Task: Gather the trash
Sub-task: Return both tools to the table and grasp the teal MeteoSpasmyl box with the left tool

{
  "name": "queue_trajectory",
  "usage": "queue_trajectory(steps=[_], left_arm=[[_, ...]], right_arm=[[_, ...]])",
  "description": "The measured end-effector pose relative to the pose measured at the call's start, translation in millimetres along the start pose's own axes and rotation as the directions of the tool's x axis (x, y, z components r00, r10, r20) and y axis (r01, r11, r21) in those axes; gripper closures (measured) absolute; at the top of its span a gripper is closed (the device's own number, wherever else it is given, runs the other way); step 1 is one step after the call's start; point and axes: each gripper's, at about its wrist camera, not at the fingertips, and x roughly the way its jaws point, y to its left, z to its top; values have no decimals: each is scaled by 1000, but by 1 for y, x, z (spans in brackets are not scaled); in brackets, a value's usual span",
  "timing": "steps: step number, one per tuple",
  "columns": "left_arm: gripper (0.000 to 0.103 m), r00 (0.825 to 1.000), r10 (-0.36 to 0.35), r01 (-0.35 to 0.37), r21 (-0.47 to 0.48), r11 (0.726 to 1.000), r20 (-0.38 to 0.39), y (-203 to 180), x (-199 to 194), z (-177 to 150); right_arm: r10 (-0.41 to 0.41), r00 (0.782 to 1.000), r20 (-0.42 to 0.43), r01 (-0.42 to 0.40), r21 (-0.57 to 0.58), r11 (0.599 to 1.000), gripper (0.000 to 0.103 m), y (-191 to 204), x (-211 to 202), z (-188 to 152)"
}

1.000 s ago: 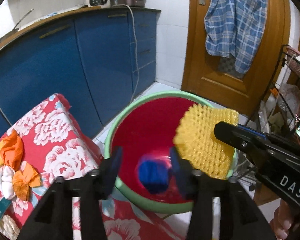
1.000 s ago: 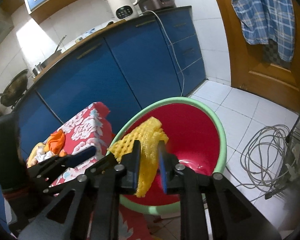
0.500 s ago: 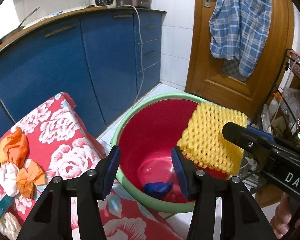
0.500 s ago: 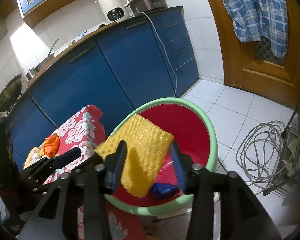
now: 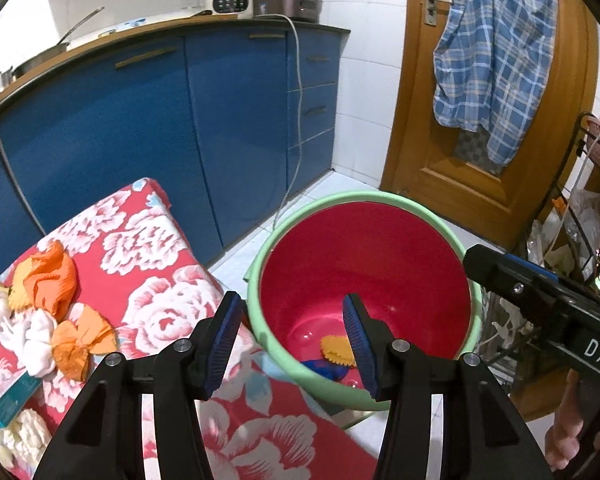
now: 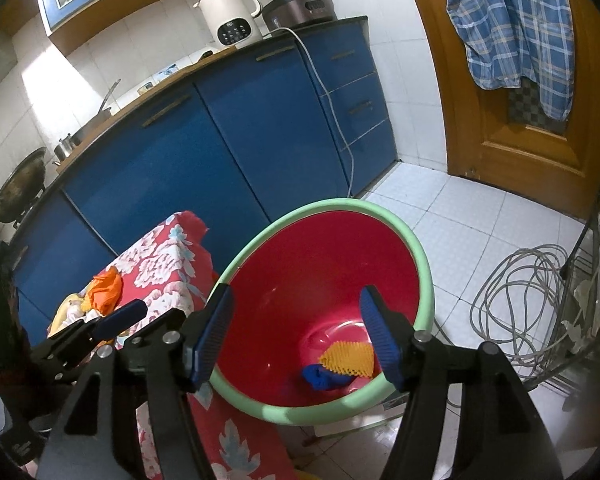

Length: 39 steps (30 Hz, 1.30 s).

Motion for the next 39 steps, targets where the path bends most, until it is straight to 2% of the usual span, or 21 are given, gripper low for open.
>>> queue_trajectory(steps=[12,22,26,30,39], left_arm=[[49,999,37,-35,-67,997,25,30,-40,-14],[49,992,126,-122,-158,980,16,80,-78,-39],[49,982,187,-181,-201,963,11,109,-91,-49],[45,964,267,-259,-246,934,1,140,-101,-58],[40,936,347,-348,-328,878,-62,190,-101,-73]], right_arm=[[41,999,9,-40,-39,998,36,30,-26,-8],[106,994,-36,-109,-92,990,36,78,-28,-25],[133,989,-59,-139,-116,983,36,99,-24,-33],[158,984,-83,-168,-137,976,36,119,-20,-40],[183,976,-119,-201,-171,965,36,145,-13,-52]])
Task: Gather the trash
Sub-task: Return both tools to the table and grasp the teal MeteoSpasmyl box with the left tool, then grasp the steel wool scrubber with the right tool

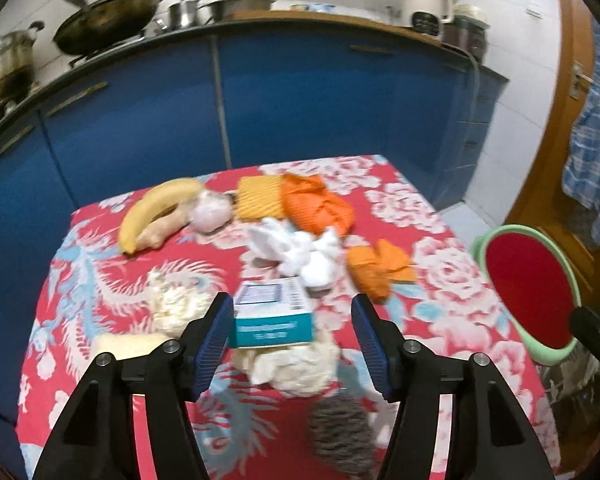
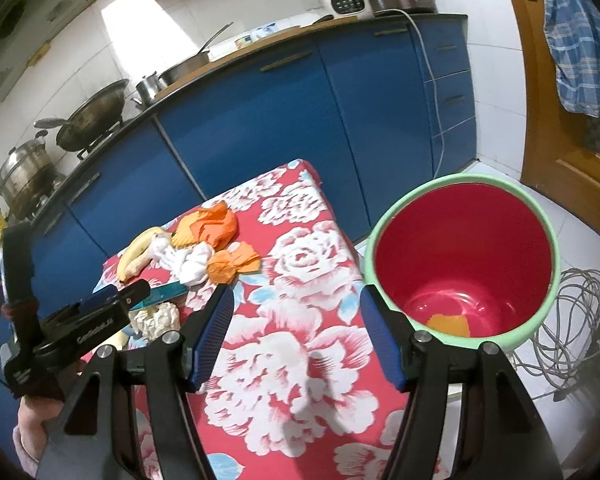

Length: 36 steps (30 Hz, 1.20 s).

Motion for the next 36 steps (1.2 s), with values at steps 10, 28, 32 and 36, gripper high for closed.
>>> queue_trajectory(steps=[10,28,32,36], left_arm=[[40,997,-5,0,-65,998,-79,20,30,-5],[52,998,-60,60,-110,992,-4,38,3,-11],[52,998,-58,61,-111,992,29,43,-13,-15],[52,997,-54,59,-121,991,51,51,-26,-22]], right_arm=[[11,999,-30,-11,-24,1000,36,12,9,-5],[64,994,-94,-71,-76,995,36,44,22,-22],[81,990,-118,-92,-92,991,36,55,27,-28],[97,985,-146,-114,-111,987,36,67,33,-36]])
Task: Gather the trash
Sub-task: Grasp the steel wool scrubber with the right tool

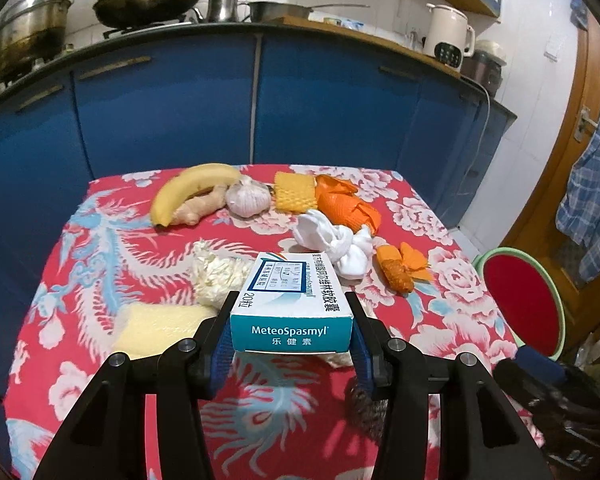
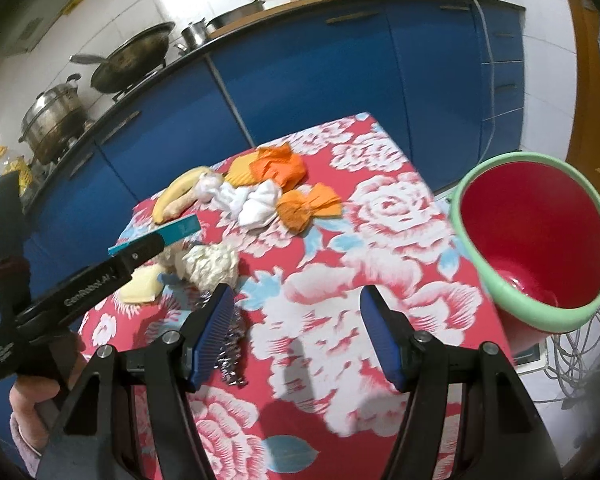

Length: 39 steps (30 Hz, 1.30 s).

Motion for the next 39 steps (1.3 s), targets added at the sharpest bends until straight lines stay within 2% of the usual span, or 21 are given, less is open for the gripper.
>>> queue_trajectory(steps=[11,21,28,30,34,36,39], left_arm=[[52,999,25,-24,-30,999,28,22,-22,-12],[52,999,38,-37,-45,998,21,35,-24,-21],[52,999,42,-41,-52,998,15,39,-23,-24],[52,999,42,-42,-52,998,14,39,-23,-25],[52,999,41,-40,-51,998,13,39,-23,-25],[52,999,41,-40,-49,998,13,38,-23,-26],[52,999,39,-38,-45,998,14,35,-23,-26]], right_arm=[[47,995,-91,-54,-70,996,36,36,32,-14],[30,989,-146,-47,-113,992,36,52,56,-22],[18,984,-177,-45,-148,988,53,62,67,-30],[17,985,-174,-46,-164,985,61,64,67,-30],[13,986,-169,-44,-182,982,66,67,65,-31],[15,986,-167,-46,-183,982,73,67,64,-31],[16,987,-159,-45,-179,983,74,64,60,-31]])
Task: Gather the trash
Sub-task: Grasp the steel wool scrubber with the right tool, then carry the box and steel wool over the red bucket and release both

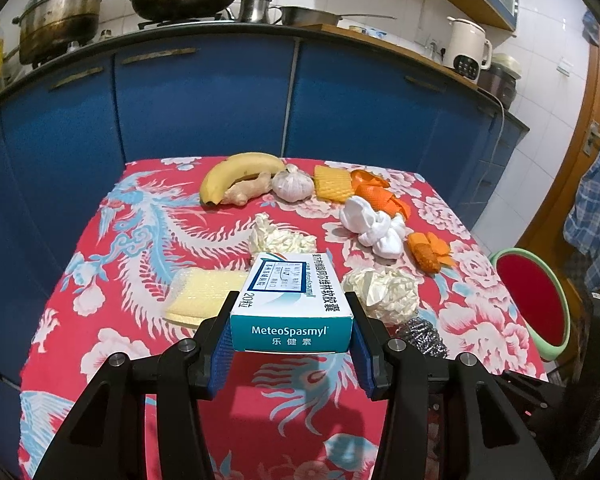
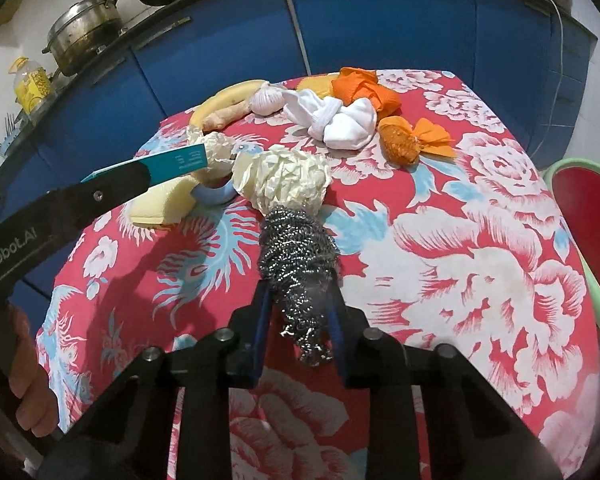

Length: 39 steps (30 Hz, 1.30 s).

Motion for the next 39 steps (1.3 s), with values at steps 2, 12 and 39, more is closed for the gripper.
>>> queue_trajectory(steps=[2,12,39], left_arm=[[52,1000,-2,2,3,1000,0,-2,0,0],[52,1000,-19,19,26,999,4,-16,-4,1],[52,989,-145,141,200,970,8,-119,5,12]], right_arm=[[-5,1000,12,5,2,1000,75,-2,-5,0],[-32,996,79,28,51,998,75,-24,-34,1],[-224,956,190,172,256,951,75,-132,-105,-6]])
